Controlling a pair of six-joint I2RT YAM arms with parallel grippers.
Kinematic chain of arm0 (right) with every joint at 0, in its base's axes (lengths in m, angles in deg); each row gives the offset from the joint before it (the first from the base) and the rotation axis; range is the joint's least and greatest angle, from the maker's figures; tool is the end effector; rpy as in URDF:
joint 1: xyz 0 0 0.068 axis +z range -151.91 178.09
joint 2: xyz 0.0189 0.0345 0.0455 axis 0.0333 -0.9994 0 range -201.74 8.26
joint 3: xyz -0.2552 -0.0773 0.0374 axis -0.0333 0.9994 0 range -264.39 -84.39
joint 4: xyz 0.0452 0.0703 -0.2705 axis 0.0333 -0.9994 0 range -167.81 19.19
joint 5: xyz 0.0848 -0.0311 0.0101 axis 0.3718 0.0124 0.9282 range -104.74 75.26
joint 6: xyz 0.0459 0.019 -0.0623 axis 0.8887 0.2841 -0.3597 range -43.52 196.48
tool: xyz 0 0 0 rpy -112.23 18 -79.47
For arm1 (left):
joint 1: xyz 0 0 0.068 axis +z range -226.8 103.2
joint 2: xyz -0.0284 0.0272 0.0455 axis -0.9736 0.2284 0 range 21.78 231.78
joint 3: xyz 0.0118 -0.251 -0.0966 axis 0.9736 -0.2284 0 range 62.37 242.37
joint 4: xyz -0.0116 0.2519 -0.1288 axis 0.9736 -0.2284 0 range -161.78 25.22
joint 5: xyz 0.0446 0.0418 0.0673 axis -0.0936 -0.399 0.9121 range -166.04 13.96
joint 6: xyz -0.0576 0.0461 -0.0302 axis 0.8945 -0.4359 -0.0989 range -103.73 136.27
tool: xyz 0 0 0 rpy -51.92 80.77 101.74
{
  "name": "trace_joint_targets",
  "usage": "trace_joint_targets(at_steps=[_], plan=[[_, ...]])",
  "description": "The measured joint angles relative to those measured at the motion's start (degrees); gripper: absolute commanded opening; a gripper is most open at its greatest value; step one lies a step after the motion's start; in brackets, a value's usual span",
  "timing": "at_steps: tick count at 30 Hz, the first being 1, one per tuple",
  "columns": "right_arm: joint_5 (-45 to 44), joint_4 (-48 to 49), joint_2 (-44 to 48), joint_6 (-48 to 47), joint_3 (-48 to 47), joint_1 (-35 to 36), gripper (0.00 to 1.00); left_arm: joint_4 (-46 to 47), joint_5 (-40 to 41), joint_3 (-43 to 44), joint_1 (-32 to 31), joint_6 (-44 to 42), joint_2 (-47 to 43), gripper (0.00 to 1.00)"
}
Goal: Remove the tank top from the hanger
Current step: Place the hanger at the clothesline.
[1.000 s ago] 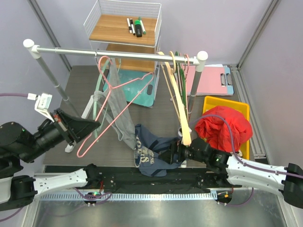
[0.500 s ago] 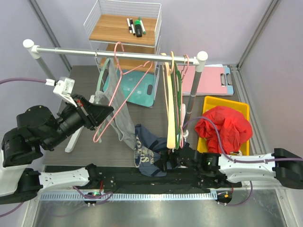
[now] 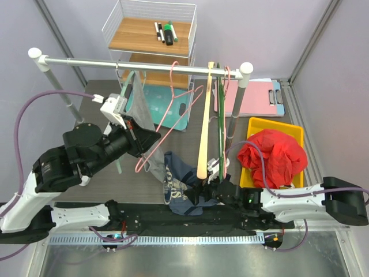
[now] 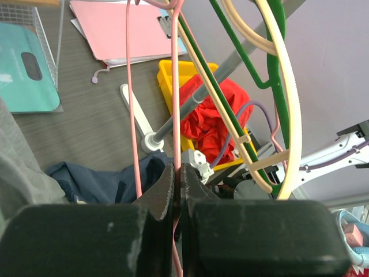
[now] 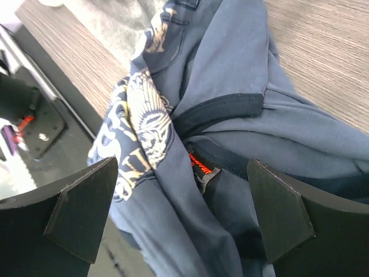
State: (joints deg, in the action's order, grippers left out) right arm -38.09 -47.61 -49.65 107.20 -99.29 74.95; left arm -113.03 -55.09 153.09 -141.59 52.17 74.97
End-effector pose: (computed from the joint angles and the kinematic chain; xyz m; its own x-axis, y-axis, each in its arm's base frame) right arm 0.0828 0.2348 0.1487 -0.4796 0.0085 -0.8774 -0.6564 0.6602 0.3652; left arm 0.0970 -0.1485 0.5070 -0.4719 -0.2834 -0.8349 0.5168 0.6783 -0.5223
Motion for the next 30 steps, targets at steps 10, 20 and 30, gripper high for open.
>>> trace_joint_targets(at_steps=[10, 20, 30], plan=[[3.7, 6.1, -11.8, -5.5, -1.5, 1.4, 1.00, 3.5, 0.0, -3.5, 0.0, 0.3, 0.6, 0.23], [0.7, 5.4, -13.8, -2.6, -0.7, 1.6, 0.91, 3.9, 0.5, -5.5, 0.0, 0.5, -4.7, 0.69], [-1.2, 11.1, -14.6, 2.8, 4.9, 1.7, 0.22, 3.5, -0.3, -5.1, 0.0, -0.5, -9.0, 0.74]])
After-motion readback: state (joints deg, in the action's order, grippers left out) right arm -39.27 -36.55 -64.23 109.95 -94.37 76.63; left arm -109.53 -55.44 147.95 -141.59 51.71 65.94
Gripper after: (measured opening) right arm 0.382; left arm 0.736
